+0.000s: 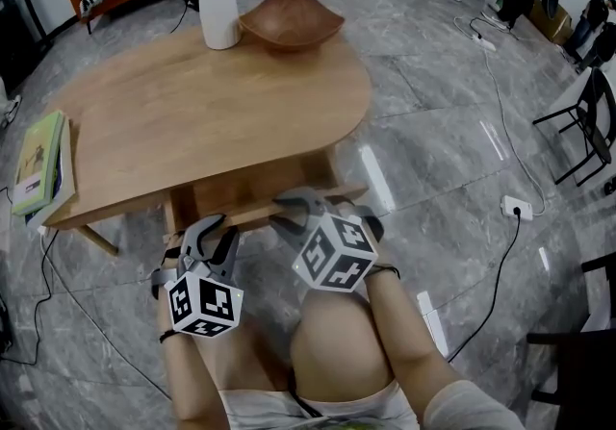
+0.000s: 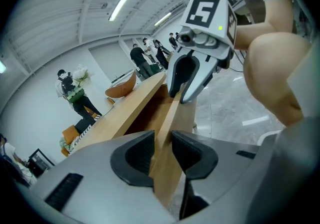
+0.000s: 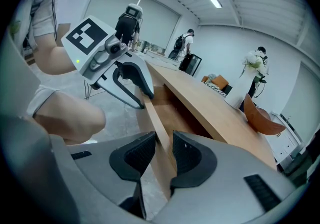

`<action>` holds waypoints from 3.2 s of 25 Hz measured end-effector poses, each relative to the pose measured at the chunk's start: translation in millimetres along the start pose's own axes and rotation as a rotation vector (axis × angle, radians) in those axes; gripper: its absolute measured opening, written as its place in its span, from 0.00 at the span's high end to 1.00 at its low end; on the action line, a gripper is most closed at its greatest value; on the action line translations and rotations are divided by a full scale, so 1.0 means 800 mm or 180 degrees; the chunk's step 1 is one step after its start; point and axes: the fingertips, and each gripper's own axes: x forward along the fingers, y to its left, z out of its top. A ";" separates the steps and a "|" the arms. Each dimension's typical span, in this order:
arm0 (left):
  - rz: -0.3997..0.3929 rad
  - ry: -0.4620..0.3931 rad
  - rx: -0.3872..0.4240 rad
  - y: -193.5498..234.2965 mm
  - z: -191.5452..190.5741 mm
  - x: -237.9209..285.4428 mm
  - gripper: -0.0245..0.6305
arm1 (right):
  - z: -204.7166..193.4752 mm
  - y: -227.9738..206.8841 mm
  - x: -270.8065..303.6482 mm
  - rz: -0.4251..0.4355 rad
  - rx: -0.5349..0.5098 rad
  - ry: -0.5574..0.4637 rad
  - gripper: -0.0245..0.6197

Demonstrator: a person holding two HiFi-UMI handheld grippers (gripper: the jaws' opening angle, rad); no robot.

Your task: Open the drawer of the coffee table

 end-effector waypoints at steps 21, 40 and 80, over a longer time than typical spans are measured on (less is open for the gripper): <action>-0.0047 -0.0025 0.0027 -0.011 -0.001 -0.009 0.79 | -0.001 0.012 -0.007 0.0036 0.0049 0.0025 0.80; -0.0141 0.0014 0.0058 -0.022 0.000 -0.017 0.80 | -0.004 0.023 -0.014 0.0104 0.0116 0.0062 0.80; -0.0226 0.0039 0.0274 -0.052 0.000 -0.035 0.81 | -0.012 0.050 -0.030 0.0220 0.0104 0.0247 0.80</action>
